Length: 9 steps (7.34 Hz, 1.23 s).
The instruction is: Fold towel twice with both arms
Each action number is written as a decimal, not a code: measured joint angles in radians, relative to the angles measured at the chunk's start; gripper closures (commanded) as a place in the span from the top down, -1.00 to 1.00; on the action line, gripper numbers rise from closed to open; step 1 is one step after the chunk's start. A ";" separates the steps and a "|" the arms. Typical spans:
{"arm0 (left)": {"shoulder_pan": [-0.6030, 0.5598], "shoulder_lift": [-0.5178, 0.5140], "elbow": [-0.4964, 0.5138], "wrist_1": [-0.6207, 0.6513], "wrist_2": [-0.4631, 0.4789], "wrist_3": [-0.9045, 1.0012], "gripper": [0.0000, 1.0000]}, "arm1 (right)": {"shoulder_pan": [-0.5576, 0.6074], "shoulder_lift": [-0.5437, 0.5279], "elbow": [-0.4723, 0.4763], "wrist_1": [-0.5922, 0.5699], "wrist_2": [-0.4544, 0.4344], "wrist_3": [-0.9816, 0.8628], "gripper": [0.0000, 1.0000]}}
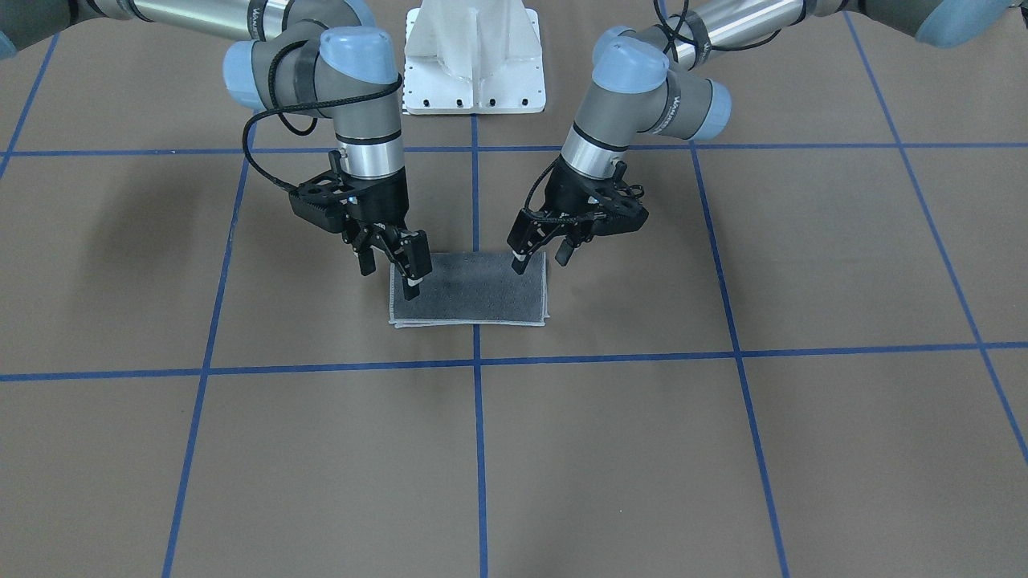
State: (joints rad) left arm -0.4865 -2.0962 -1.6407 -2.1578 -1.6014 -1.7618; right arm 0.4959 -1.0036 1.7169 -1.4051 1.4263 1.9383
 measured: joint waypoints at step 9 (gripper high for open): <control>0.061 0.090 -0.002 -0.113 0.047 -0.198 0.80 | 0.540 -0.262 0.031 -0.013 0.648 -1.181 0.99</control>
State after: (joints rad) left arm -0.4253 -2.0062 -1.6425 -2.2710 -1.5539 -1.9597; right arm 1.0358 -1.2659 1.7477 -1.4181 2.0744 0.7574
